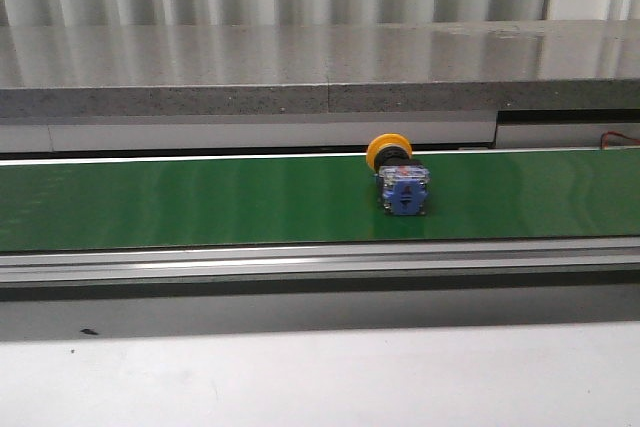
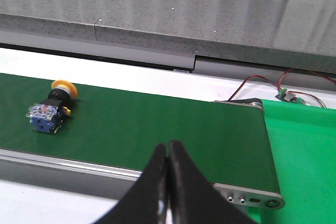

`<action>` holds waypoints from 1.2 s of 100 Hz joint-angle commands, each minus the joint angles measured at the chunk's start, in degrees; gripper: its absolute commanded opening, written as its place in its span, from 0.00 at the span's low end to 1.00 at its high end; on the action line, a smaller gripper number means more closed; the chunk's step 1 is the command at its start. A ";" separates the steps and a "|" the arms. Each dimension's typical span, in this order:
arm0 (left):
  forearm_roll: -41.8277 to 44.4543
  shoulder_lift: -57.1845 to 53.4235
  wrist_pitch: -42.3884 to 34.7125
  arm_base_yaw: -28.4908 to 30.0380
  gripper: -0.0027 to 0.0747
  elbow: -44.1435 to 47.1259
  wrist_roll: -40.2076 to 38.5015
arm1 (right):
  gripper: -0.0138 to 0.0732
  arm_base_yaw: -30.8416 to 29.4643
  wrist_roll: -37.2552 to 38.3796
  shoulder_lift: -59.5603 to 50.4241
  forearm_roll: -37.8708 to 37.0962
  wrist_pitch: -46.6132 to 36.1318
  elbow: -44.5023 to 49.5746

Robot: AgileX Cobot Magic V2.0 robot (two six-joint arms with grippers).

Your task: Move button from right to left

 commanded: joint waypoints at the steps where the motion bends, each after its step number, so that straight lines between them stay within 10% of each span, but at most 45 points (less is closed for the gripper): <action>1: -0.83 3.38 -1.54 -0.08 0.73 -3.29 -0.06 | 0.08 0.09 -0.42 0.49 -0.30 -4.55 -1.47; 51: -31.04 19.93 -1.94 -6.50 0.67 -12.31 7.59 | 0.08 0.09 -0.42 0.49 -0.30 -4.55 -1.47; 120: -18.99 51.31 16.04 -24.90 0.66 -45.17 -9.59 | 0.08 0.09 -0.42 0.49 -0.30 -4.55 -1.47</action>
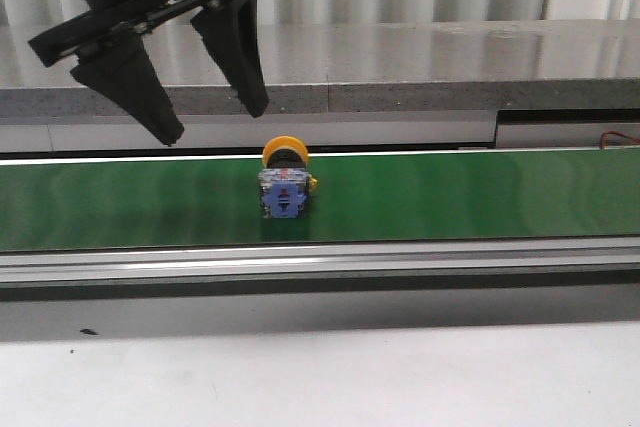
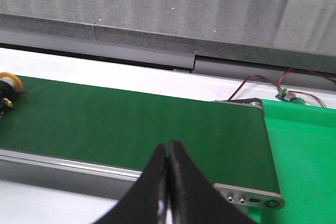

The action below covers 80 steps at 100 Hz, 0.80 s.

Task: Move button from right to left
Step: 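Lower the open left gripper over the button on the belt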

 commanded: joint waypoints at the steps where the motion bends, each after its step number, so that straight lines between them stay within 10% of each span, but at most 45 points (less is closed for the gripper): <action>1: -0.11 0.14 1.71 -0.90 0.66 -5.03 -2.48 | 0.08 0.09 -0.42 0.49 -0.30 -4.55 -1.47; 65: 13.09 10.18 7.56 -3.12 0.65 -11.23 -12.18 | 0.08 0.09 -0.42 0.49 -0.30 -4.55 -1.47; 80: 15.08 10.18 7.78 -3.12 0.42 -11.23 -12.82 | 0.08 0.09 -0.42 0.49 -0.30 -4.55 -1.47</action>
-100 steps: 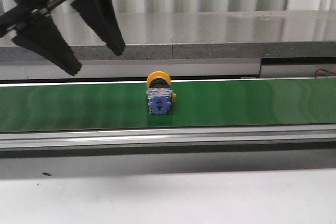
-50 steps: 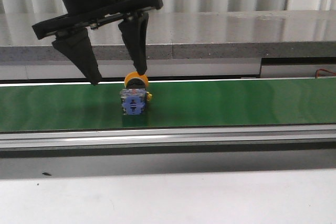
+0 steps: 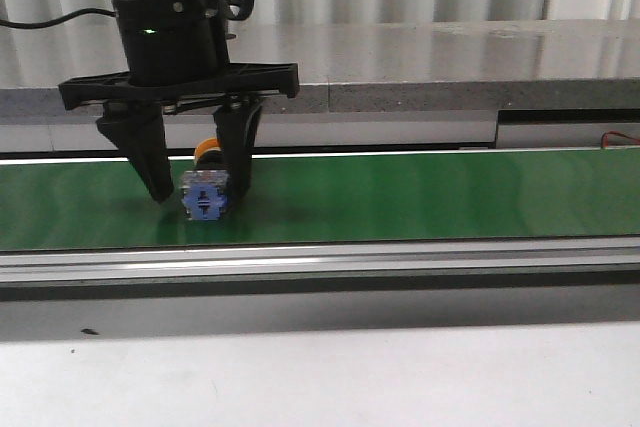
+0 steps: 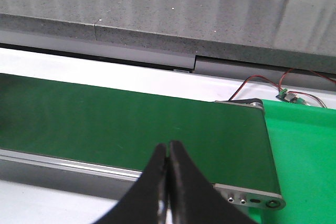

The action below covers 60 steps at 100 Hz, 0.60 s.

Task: Move button from right to left
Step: 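Lower the open left gripper over the button on the belt, then close the left gripper on the button's base and lift it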

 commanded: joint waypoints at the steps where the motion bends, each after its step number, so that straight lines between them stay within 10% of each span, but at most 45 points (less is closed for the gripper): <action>1: 1.09 -2.94 0.01 -0.34 0.36 -1.68 -0.99 | 0.08 0.09 -0.42 0.49 -0.30 -4.55 -1.47; 20: 3.87 -3.15 3.18 -0.34 0.01 -2.40 -0.99 | 0.08 0.09 -0.42 0.49 -0.30 -4.55 -1.47; 60: 4.89 -9.18 3.71 6.38 0.01 -5.53 2.76 | 0.08 0.09 -0.42 0.49 -0.30 -4.50 -1.47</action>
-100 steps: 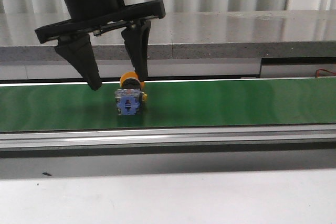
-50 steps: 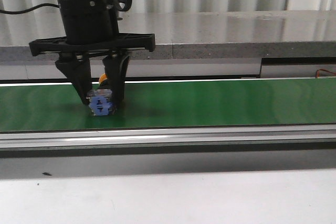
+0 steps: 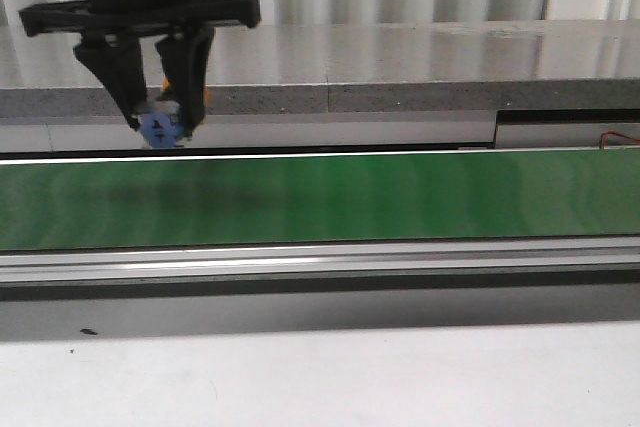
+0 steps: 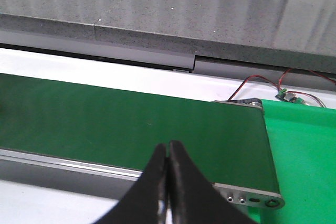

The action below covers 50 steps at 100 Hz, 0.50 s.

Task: Move button from right to left
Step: 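Close the left gripper on the button's base and lift it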

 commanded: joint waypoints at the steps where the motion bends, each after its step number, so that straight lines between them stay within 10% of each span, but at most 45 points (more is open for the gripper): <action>1: 0.18 -4.78 2.27 2.84 0.01 -1.84 1.80 | 0.08 0.09 -0.42 0.49 -0.30 -4.50 -1.47; 50: -2.15 -6.75 2.27 23.09 0.01 -1.72 22.14 | 0.08 0.09 -0.42 0.49 -0.30 -4.50 -1.47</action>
